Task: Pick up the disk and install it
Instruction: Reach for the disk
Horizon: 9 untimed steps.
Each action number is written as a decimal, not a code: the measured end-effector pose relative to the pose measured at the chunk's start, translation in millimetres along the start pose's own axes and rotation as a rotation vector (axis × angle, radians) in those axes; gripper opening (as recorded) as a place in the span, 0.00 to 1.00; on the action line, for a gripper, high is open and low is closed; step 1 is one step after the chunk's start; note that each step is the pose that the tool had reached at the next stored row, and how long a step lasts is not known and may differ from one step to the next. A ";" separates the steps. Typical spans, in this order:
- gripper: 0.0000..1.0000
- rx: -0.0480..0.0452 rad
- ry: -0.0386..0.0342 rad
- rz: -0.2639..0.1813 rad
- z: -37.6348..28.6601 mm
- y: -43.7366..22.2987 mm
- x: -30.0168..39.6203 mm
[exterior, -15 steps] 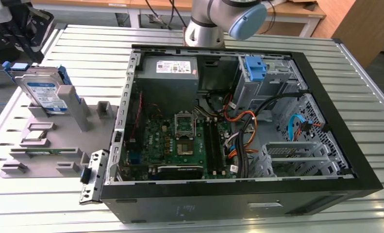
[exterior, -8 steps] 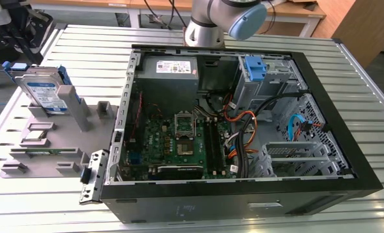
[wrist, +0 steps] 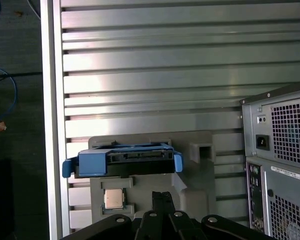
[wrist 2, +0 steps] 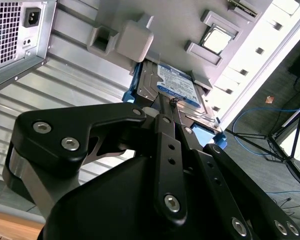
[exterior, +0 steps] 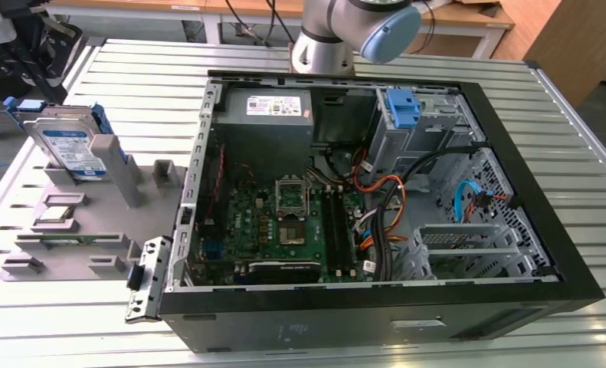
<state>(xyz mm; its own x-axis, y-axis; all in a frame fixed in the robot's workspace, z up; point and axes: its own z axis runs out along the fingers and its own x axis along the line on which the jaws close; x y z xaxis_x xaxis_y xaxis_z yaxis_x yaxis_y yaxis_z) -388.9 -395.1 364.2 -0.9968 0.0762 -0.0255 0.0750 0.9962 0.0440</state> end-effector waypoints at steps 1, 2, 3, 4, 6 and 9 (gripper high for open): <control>0.10 0.0000 0.0001 0.000 0.0 0.0 0.0; 0.10 0.0001 0.0001 0.000 0.0 0.0 0.0; 0.10 0.0001 0.0001 0.000 0.0 0.0 0.0; 0.10 0.0000 0.0000 0.000 0.1 0.0 0.1; 0.10 -0.0002 -0.0003 0.000 0.9 0.0 0.1; 0.10 0.0000 0.0000 0.000 1.5 -0.1 0.1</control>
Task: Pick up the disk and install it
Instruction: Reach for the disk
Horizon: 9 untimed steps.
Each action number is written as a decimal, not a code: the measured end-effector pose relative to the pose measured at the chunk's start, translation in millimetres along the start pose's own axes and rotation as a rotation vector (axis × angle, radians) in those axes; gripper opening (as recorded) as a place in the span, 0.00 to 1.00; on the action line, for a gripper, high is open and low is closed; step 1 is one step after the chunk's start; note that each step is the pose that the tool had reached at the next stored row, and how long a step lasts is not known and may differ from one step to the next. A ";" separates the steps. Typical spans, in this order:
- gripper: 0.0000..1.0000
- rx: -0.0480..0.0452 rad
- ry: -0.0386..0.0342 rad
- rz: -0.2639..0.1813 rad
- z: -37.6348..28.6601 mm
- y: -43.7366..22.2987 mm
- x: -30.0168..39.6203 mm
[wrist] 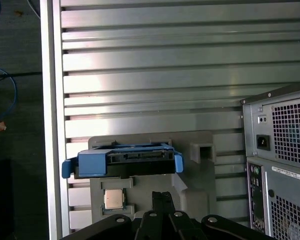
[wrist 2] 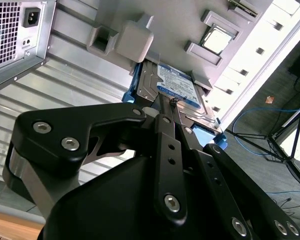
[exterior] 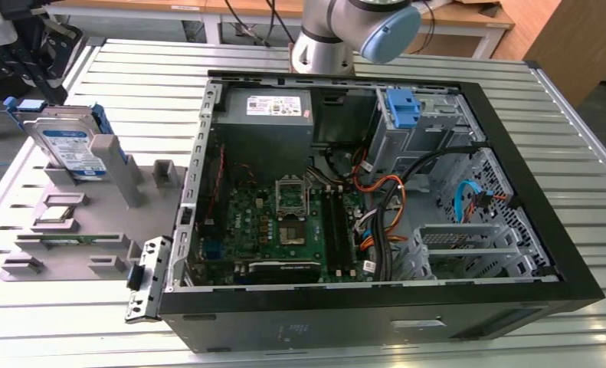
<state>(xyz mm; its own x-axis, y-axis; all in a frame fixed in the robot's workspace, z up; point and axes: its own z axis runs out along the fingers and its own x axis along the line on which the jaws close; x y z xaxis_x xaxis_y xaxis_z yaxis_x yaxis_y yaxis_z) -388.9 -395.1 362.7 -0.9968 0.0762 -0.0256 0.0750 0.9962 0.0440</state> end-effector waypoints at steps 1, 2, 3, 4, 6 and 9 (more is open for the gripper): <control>0.10 0.0000 0.0001 0.000 0.0 0.0 0.0; 0.10 0.0000 0.0001 0.000 0.0 0.0 0.0; 0.10 0.0000 0.0000 0.000 0.2 0.0 0.0; 0.10 -0.0001 -0.0002 0.000 0.5 0.0 0.0; 0.10 0.0000 0.0000 0.000 1.1 -0.1 0.1; 0.10 0.0000 -0.0001 0.000 1.9 -0.1 0.6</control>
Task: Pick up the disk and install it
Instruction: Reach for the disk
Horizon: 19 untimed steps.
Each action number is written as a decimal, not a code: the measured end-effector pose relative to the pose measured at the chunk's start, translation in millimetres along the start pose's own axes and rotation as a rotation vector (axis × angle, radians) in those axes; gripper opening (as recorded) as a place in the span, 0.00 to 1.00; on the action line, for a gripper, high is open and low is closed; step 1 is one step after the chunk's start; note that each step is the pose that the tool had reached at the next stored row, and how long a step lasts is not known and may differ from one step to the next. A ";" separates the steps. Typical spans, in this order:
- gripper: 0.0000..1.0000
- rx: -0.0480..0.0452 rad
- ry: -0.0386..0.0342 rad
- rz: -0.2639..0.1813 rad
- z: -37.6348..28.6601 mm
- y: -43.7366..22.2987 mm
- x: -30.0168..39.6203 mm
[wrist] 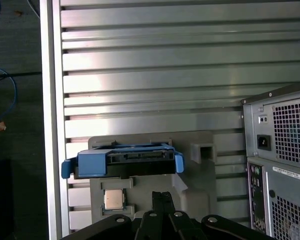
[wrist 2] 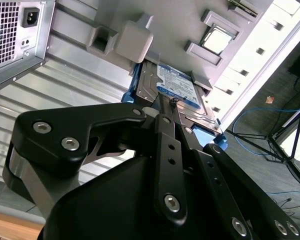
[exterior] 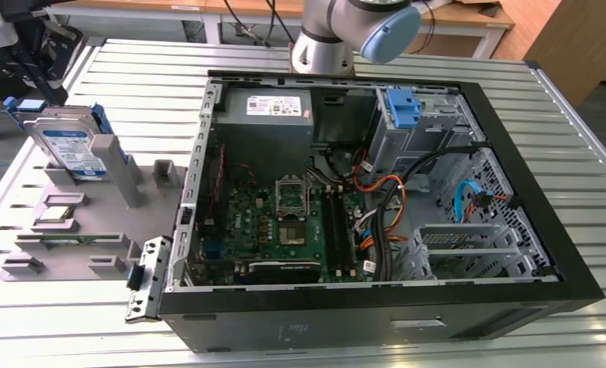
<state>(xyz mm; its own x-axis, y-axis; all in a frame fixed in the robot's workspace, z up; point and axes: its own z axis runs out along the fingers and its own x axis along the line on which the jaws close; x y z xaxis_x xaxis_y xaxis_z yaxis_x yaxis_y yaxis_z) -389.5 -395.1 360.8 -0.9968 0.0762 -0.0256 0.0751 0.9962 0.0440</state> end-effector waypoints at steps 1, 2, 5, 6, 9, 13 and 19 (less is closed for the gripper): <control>0.10 0.0000 -0.0001 0.000 0.4 0.0 0.6; 0.10 0.0001 0.0001 0.000 0.7 -0.1 1.3; 0.10 -0.0001 0.0000 0.000 2.4 -0.4 4.1; 0.10 -0.0001 -0.0001 0.000 3.2 -0.4 4.7; 0.10 -0.0006 0.0002 0.000 7.6 0.2 7.3; 0.10 -0.0020 0.0002 0.000 9.6 3.3 8.6; 0.10 -0.0030 0.0004 0.000 13.1 5.2 11.8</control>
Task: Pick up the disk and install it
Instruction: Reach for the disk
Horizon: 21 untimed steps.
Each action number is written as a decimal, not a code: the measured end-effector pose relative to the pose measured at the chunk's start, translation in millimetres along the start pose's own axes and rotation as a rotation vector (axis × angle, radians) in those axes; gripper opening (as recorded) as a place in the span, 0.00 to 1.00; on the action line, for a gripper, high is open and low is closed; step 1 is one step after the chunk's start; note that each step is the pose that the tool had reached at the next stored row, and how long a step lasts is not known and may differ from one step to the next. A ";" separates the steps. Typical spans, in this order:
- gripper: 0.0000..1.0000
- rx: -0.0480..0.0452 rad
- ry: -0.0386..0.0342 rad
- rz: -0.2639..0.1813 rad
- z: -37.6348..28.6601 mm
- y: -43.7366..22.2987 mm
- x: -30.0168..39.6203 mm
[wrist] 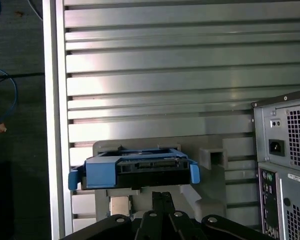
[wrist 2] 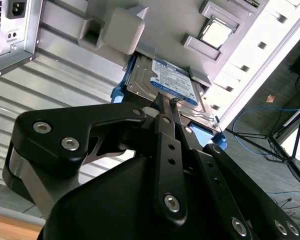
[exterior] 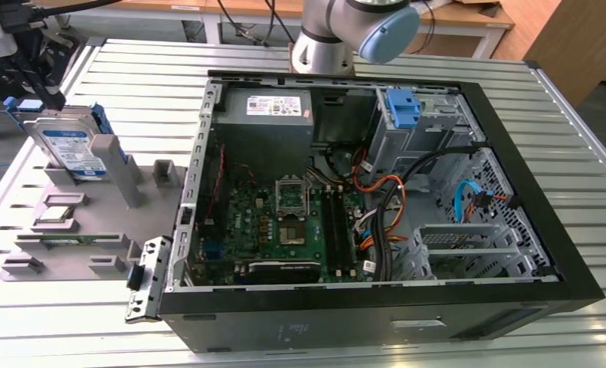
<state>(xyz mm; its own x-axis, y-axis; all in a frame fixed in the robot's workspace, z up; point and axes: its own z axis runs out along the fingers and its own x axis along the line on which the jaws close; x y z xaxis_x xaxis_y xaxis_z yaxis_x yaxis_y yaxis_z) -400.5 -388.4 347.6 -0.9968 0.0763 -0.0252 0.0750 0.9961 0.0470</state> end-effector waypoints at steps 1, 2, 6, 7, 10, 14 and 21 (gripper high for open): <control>0.10 -0.0001 -0.0001 0.000 0.7 0.2 1.1; 0.10 -0.0001 -0.0001 0.000 1.4 0.5 2.2; 0.10 0.0000 -0.0001 0.000 3.8 1.8 6.9; 0.10 0.0000 0.0000 0.000 4.2 2.1 8.3; 0.10 0.0000 -0.0001 0.000 5.2 2.9 12.5; 0.10 -0.0001 -0.0001 0.000 6.1 3.8 16.4; 0.10 -0.0002 -0.0002 0.000 6.9 7.8 17.0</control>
<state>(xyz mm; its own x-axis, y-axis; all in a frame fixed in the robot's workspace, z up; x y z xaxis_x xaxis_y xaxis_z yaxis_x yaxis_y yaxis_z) -416.6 -379.1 340.6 -0.9968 0.0763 -0.0254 0.0750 0.9961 0.0472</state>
